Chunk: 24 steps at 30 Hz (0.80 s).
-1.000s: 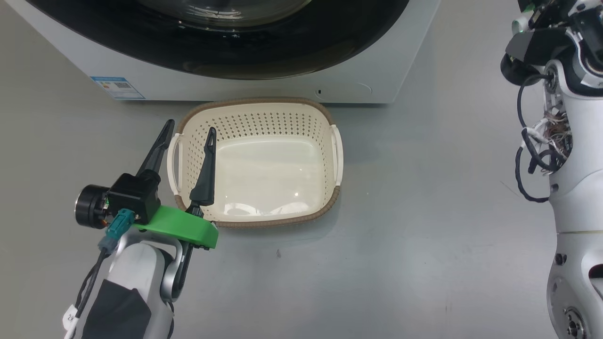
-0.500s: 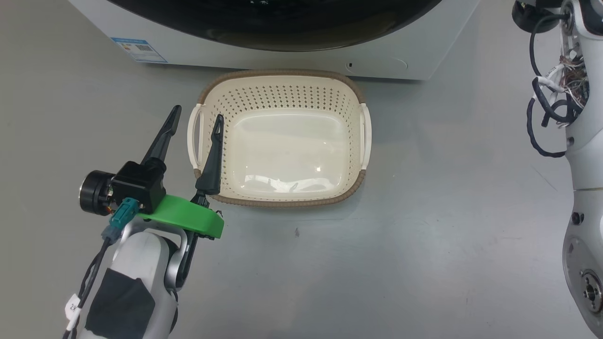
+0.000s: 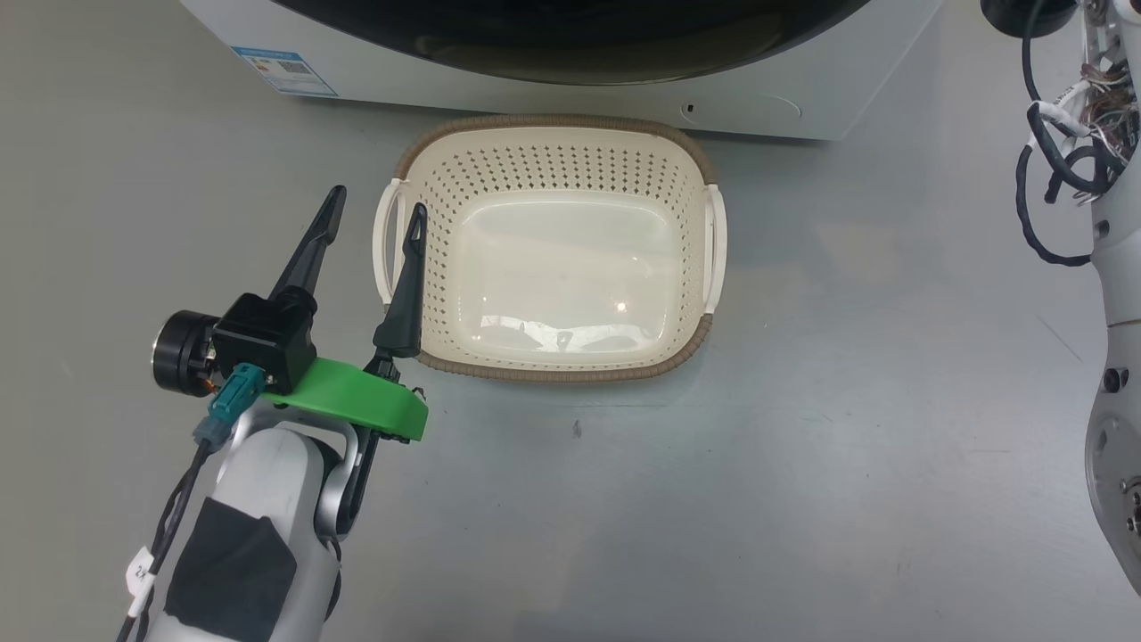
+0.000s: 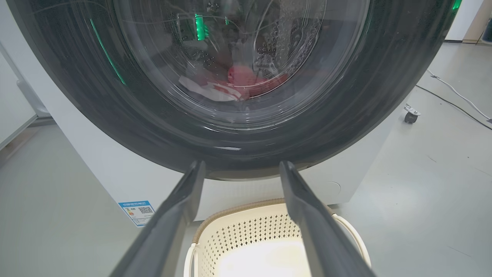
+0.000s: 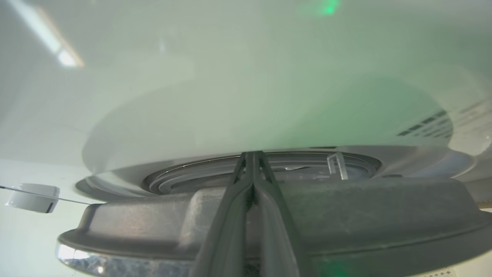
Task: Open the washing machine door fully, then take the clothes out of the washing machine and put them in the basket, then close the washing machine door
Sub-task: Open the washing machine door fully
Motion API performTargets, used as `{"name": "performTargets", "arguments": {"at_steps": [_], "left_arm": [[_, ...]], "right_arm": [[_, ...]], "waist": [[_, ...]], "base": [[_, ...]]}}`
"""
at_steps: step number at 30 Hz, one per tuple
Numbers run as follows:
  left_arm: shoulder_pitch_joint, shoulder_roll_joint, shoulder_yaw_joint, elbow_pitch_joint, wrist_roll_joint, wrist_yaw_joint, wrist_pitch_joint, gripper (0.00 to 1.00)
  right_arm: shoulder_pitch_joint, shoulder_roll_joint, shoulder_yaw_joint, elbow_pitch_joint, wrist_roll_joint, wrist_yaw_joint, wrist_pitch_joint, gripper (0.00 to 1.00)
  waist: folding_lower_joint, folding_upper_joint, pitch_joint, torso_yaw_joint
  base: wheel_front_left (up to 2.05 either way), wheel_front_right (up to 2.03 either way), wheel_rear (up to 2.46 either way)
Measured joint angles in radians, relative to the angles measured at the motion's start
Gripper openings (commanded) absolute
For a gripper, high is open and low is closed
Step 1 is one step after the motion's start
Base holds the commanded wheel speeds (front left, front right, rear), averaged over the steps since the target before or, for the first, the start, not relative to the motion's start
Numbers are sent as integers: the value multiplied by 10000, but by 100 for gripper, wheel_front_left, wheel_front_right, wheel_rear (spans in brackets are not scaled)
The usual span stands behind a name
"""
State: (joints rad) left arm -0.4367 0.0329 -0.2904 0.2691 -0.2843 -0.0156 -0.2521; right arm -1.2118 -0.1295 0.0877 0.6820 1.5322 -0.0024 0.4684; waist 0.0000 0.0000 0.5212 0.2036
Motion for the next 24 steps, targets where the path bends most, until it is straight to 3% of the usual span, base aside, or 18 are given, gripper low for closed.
{"name": "performTargets", "arguments": {"at_steps": [4,24], "left_arm": [[-12,-8,2,17,0,0,0,100],[-90,-38,113,201,136,2,0,100]], "right_arm": [[-105,-31,6,153,52,13,134,0],[167,-29,123,890,782,897,1705,0]], "waist": [[0,0,8,13],[0,0,-395,-267]], "base": [[0,0,0],[0,0,0]]}}
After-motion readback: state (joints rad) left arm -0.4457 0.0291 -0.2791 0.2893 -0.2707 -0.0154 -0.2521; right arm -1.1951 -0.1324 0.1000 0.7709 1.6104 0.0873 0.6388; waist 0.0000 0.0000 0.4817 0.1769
